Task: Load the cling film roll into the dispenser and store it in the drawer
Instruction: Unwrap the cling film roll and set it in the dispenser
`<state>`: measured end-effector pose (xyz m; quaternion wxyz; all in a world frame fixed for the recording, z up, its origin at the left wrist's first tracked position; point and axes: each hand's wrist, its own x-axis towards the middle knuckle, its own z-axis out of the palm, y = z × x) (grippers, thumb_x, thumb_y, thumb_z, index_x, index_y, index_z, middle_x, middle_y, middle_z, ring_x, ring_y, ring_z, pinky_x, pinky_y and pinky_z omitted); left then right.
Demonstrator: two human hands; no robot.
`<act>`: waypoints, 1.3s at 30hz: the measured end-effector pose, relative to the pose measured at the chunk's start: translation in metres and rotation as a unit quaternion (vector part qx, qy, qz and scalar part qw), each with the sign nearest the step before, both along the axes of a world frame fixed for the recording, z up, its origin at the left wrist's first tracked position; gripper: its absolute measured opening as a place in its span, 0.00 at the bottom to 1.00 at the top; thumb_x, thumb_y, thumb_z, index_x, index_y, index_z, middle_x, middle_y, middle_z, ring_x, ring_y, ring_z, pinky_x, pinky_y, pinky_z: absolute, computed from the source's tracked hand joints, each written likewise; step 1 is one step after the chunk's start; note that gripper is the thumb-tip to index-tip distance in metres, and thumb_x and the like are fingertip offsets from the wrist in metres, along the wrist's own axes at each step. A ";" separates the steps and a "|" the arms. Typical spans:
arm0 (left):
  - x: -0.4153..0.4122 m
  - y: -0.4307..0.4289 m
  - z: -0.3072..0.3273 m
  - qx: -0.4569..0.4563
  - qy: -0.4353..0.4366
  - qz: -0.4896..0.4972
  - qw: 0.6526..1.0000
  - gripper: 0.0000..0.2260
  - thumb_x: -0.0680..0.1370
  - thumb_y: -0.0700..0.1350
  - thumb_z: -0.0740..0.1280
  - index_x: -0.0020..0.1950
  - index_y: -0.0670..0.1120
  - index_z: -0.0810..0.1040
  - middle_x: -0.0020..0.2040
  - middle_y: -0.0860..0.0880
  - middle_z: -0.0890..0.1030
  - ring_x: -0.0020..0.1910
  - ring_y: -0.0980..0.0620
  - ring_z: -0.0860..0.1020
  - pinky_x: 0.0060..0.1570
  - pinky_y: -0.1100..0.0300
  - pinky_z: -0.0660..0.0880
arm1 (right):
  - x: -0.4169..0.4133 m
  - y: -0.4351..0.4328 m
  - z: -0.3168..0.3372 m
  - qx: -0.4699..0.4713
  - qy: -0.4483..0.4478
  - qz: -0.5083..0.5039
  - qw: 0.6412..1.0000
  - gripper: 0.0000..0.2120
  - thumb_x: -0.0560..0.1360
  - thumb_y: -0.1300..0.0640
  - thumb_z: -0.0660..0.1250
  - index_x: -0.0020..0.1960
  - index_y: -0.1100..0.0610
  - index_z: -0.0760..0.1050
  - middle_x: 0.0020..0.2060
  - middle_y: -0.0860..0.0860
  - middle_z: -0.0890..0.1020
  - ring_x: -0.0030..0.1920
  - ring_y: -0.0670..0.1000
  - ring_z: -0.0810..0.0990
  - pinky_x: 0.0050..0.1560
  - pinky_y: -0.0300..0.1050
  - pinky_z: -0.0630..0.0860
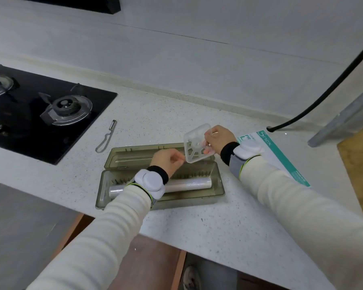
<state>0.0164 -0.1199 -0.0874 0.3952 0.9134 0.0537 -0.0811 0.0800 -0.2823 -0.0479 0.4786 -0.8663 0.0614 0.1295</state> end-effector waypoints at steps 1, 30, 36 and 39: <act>-0.004 -0.004 -0.002 0.014 0.016 -0.023 1.000 0.07 0.76 0.42 0.66 0.52 0.47 0.81 0.51 0.50 0.83 0.50 0.53 0.79 0.51 0.64 0.72 | -0.003 -0.003 0.000 -0.005 -0.005 0.000 1.000 0.04 0.78 0.59 0.58 0.48 0.57 0.71 0.42 0.57 0.83 0.34 0.56 0.83 0.47 0.51 0.80; 0.003 -0.062 -0.040 0.321 0.122 -0.164 0.925 0.14 0.75 0.42 0.66 0.61 0.47 0.74 0.55 0.46 0.79 0.53 0.46 0.78 0.47 0.55 0.74 | -0.021 -0.059 -0.011 -0.030 -0.013 0.021 0.999 0.02 0.76 0.59 0.60 0.45 0.54 0.69 0.41 0.52 0.81 0.30 0.53 0.81 0.46 0.51 0.78; -0.002 -0.056 -0.032 0.300 0.081 -0.155 0.938 0.15 0.75 0.44 0.66 0.62 0.48 0.73 0.56 0.47 0.79 0.54 0.47 0.78 0.51 0.54 0.76 | -0.022 -0.059 -0.008 -0.059 -0.035 0.024 0.997 0.01 0.76 0.59 0.59 0.46 0.54 0.69 0.42 0.52 0.81 0.26 0.48 0.78 0.35 0.41 0.74; -0.003 -0.054 -0.025 0.287 0.061 -0.152 0.944 0.17 0.75 0.45 0.67 0.64 0.49 0.72 0.58 0.47 0.78 0.55 0.47 0.77 0.53 0.53 0.76 | -0.023 -0.057 -0.005 -0.071 -0.044 0.020 0.996 0.01 0.76 0.58 0.59 0.48 0.55 0.69 0.45 0.55 0.81 0.26 0.49 0.77 0.33 0.40 0.73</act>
